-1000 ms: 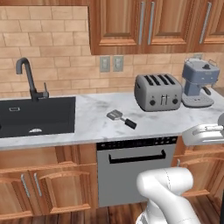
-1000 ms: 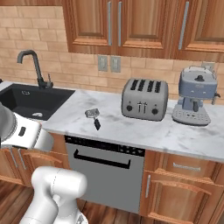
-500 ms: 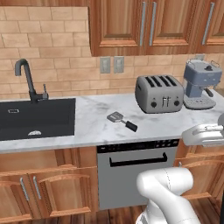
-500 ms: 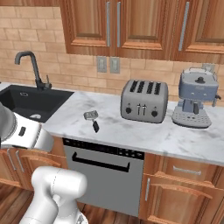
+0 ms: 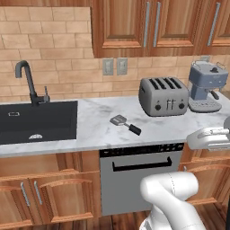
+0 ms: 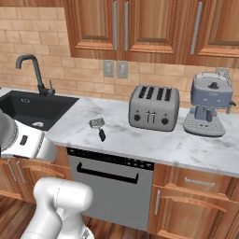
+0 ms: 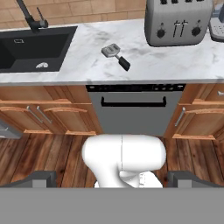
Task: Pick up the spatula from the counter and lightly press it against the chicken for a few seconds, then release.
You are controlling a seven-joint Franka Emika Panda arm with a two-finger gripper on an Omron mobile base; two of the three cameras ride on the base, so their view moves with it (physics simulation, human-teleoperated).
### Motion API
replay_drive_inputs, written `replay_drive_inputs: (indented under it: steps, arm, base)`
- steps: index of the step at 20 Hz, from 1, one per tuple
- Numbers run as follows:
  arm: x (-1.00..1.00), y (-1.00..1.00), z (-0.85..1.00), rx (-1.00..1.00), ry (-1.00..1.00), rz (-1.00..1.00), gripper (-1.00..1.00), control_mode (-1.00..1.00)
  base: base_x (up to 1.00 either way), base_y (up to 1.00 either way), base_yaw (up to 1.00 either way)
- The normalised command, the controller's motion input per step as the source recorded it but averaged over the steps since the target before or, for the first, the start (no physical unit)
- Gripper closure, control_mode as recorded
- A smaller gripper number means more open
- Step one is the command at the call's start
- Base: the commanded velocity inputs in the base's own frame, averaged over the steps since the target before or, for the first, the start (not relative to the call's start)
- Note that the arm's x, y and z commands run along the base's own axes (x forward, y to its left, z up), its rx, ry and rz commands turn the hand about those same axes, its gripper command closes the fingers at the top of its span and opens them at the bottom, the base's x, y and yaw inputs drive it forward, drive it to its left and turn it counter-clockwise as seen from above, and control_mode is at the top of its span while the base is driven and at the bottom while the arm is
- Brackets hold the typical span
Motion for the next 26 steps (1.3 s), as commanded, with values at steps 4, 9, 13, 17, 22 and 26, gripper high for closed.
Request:
replay_drive_inputs:
  steps: [4,9,13,17,22,26]
  arm:
    - [0.01,0.00,0.00,0.00,0.00,0.00,-1.00,-1.00]
    - [0.01,0.00,0.00,0.00,0.00,0.00,-1.00,-1.00]
    - [0.00,0.00,0.00,0.00,0.00,0.00,-1.00,-1.00]
    - [0.00,0.00,0.00,0.00,0.00,0.02,-1.00,-1.00]
    - [0.00,0.00,0.00,0.00,-0.01,0.03,-1.00,-1.00]
    - [0.02,0.00,0.00,0.00,-0.01,0.04,-1.00,-1.00]
  base:
    - [0.02,0.00,0.00]
    - [0.00,0.00,0.00]
    - [0.00,0.00,0.00]
    - [0.00,0.00,0.00]
    - [0.00,0.00,0.00]
    - [0.00,0.00,0.00]
